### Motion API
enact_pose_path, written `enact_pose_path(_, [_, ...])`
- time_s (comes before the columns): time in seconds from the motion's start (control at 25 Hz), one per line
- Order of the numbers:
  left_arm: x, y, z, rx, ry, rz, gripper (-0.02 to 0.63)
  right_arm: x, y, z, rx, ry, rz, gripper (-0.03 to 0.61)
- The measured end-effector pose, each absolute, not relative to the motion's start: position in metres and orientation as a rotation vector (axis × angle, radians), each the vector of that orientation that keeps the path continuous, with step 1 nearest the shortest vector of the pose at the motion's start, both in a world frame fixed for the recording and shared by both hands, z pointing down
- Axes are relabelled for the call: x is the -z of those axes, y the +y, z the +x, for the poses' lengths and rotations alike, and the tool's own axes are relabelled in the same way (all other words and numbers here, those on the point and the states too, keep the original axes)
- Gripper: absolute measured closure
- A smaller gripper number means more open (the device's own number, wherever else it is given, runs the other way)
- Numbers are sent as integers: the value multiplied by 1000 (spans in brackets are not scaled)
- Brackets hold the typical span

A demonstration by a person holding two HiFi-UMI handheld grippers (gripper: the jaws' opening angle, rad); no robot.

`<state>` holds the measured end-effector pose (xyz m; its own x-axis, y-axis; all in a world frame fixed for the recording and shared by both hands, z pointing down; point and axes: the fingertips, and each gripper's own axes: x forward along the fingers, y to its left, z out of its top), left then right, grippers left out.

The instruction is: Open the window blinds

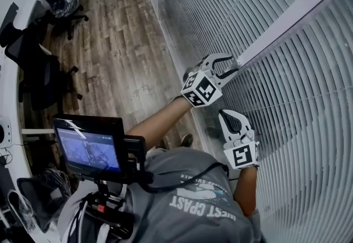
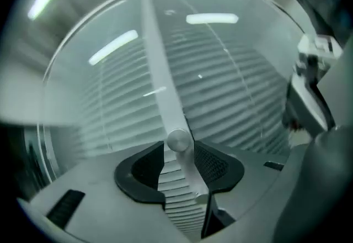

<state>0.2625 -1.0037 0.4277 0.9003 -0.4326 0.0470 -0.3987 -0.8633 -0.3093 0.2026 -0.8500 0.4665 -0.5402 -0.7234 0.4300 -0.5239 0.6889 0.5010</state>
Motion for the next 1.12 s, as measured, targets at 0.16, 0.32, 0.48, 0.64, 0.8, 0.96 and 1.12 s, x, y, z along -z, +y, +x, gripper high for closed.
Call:
enact_pose_path(0.16, [-430,-1007,267,365,629,-2350,482,-474,-853,202,406,-2272,939,584])
enact_pose_path(0.32, [-429,-1008,266,374,637,-2348,487,-475,-852,199,398,-2278,928,584])
enact_pose_path(0.48, [-433,-1006,268,7,579,-3100,494,-479,-851,199,389,-2287,919,584])
enact_pose_path(0.64, [-426,-1009,264,-609,480,-3715,489,-479,-853,199,383,-2296,910,584])
enact_pose_path(0.8, [-425,-1008,263,-521,495,-3616,479,-483,-853,199,376,-2295,911,583])
enact_pose_path(0.96, [-420,-1002,264,149,649,-2713,463,-483,-853,200,379,-2301,903,584])
enact_pose_path(1.12, [-419,-997,273,357,600,-2301,469,-483,-852,200,375,-2291,899,584])
